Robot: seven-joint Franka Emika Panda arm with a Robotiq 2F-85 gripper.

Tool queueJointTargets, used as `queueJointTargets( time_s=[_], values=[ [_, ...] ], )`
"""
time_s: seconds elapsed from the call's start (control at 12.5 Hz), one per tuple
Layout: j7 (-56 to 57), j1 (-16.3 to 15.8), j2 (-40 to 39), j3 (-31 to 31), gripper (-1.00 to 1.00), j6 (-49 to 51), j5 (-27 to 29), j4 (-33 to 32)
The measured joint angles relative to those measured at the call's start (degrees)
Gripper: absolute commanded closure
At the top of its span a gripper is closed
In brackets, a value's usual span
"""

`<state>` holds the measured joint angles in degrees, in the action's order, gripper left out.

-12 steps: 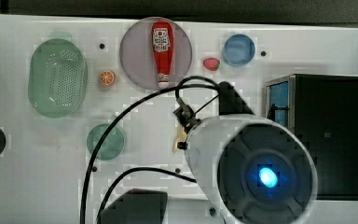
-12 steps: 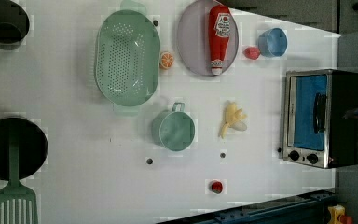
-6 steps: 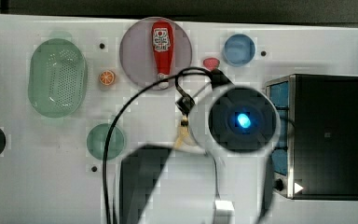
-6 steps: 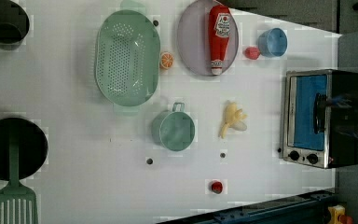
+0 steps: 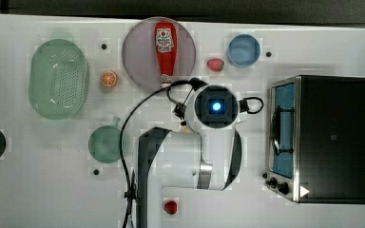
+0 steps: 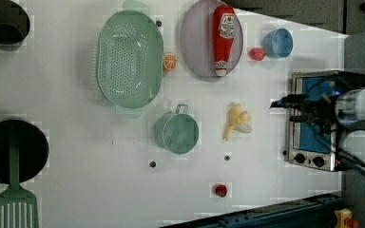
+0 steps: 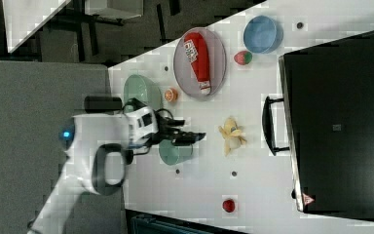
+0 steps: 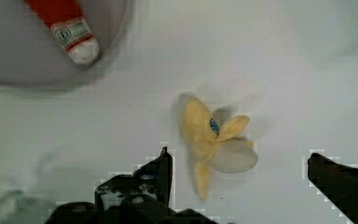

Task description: Pick Banana and place it in mug.

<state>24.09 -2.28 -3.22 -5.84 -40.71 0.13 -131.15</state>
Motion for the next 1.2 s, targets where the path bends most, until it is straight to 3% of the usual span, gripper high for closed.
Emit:
queueJointTargets(
  time_s=[0.4, 0.96, 1.12, 1.2],
  values=[
    [14.7, 0.4, -6.9, 0.9, -1.0, -5.5, -0.3, -1.5],
    [17.5, 1.6, -20.9, 1.9, -1.0, -16.0, 0.0, -2.4],
    [17.5, 1.9, -22.5, 2.6, -0.53, -16.6, -0.5, -2.4],
    [17.5, 1.5, -22.1, 2.6, -0.18, -15.9, -0.4, -2.2]
  ],
)
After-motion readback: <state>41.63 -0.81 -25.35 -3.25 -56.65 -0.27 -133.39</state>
